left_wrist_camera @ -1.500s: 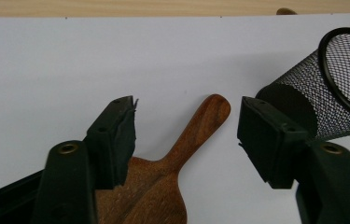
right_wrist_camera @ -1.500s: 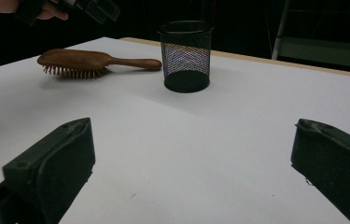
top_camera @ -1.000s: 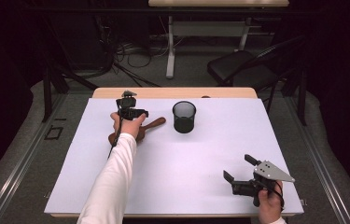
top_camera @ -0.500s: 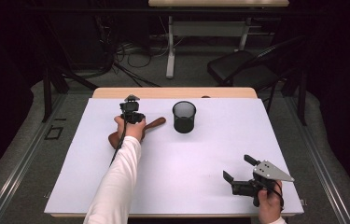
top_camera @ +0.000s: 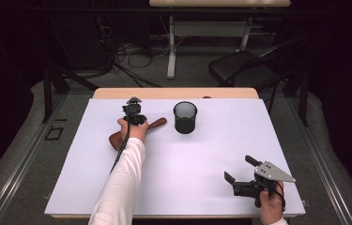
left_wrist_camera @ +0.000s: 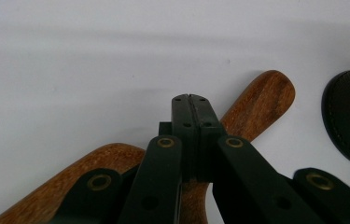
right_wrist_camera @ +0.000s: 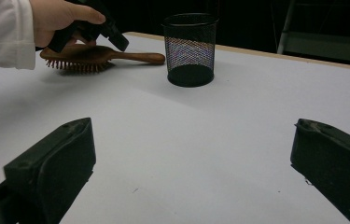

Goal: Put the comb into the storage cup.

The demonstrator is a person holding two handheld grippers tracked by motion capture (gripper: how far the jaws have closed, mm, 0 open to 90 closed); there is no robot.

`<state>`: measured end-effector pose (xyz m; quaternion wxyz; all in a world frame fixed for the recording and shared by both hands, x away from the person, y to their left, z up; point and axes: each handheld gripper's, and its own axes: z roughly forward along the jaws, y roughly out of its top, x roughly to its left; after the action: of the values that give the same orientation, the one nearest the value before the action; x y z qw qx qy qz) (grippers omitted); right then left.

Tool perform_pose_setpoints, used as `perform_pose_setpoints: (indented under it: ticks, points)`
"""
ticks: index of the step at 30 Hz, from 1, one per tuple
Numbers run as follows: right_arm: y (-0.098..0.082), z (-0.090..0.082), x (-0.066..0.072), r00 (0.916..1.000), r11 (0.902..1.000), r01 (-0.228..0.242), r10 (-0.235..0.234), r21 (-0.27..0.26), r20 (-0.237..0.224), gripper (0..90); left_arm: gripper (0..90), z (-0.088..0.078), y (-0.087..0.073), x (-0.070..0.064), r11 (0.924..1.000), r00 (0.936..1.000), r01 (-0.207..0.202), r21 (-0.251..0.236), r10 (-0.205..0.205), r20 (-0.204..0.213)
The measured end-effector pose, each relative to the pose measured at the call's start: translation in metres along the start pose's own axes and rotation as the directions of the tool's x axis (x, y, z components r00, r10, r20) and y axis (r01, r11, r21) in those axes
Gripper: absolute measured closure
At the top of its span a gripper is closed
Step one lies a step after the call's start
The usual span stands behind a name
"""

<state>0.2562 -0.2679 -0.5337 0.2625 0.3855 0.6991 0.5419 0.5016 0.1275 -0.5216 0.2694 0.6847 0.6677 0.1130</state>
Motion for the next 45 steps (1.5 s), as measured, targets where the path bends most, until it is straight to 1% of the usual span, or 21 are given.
perform_pose_setpoints:
  ticks: [4, 8, 10, 15, 16, 18, 24, 28, 30, 33, 37, 39, 41, 45]
  points:
    - [0.0, 0.0, 0.0, 1.0, 1.0, -0.006, 0.006, 0.002, 0.001, 0.0, 90.0, 0.003, -0.002, -0.003, 0.9999, 1.0, -0.007, 0.013, 0.007, -0.002]
    - [0.0, 0.0, 0.0, 1.0, 1.0, 0.002, -0.002, -0.002, -0.001, 0.0, 90.0, 0.005, -0.003, -0.004, 0.9998, 0.9999, -0.012, 0.013, 0.012, -0.004]
    - [0.0, 0.0, 0.0, 1.0, 1.0, 0.001, -0.001, -0.002, -0.001, 0.0, 90.0, 0.005, -0.004, -0.005, 0.9995, 0.9997, -0.025, 0.02, 0.025, -0.005]
    - [0.0, 0.0, 0.0, 1.0, 1.0, 0.001, -0.001, -0.001, -0.001, 0.0, 90.0, 0.007, -0.009, -0.009, 0.9988, 0.9992, -0.039, 0.03, 0.039, -0.003]
    - [0.0, 0.0, 0.0, 1.0, 1.0, 0.002, -0.002, -0.001, -0.001, 0.0, 90.0, 0.007, -0.01, -0.01, 0.9981, 0.9987, -0.051, 0.034, 0.051, -0.005]
    - [0.0, 0.0, 0.0, 1.0, 1.0, 0.001, -0.001, -0.002, 0.0, 0.0, 90.0, 0.007, -0.011, -0.013, 0.998, 0.9985, -0.054, 0.033, 0.054, -0.008]
    - [0.0, 0.0, 0.0, 1.0, 1.0, 0.004, -0.004, -0.003, 0.0, 0.0, 90.0, 0.002, -0.015, -0.016, 0.9953, 0.9966, -0.083, 0.051, 0.082, 0.011]
    - [0.0, 0.0, 0.0, 1.0, 1.0, 0.004, -0.004, -0.002, 0.0, 0.0, 90.0, 0.0, -0.018, -0.021, 0.9931, 0.9945, -0.104, 0.055, 0.103, 0.02]
    - [0.0, 0.0, 0.001, 1.0, 1.0, 0.005, -0.005, 0.0, -0.001, 0.0, 90.0, -0.001, -0.021, -0.024, 0.9915, 0.9928, -0.117, 0.055, 0.116, 0.029]
    - [0.0, 0.001, 0.001, 1.0, 1.0, 0.001, -0.001, -0.002, -0.002, 0.0, 90.0, -0.002, -0.024, -0.03, 0.987, 0.9887, -0.147, 0.064, 0.145, 0.038]
    - [0.0, 0.0, 0.0, 1.0, 1.0, 0.005, -0.005, -0.003, -0.001, 0.0, 90.0, -0.004, -0.031, -0.036, 0.9825, 0.9838, -0.173, 0.07, 0.169, 0.062]
    - [0.0, 0.0, 0.0, 1.0, 1.0, 0.006, -0.006, -0.003, 0.001, 0.0, 90.0, -0.006, -0.034, -0.038, 0.979, 0.9803, -0.19, 0.074, 0.185, 0.069]
    - [0.0, 0.0, 0.0, 1.0, 1.0, 0.006, -0.006, -0.003, 0.0, 0.0, 90.0, -0.008, -0.038, -0.04, 0.9742, 0.9755, -0.213, 0.075, 0.208, 0.071]
    - [0.0, 0.001, 0.001, 1.0, 1.0, 0.004, -0.004, -0.004, 0.0, 0.0, 90.0, -0.013, -0.045, -0.04, 0.9676, 0.968, -0.243, 0.069, 0.237, 0.083]
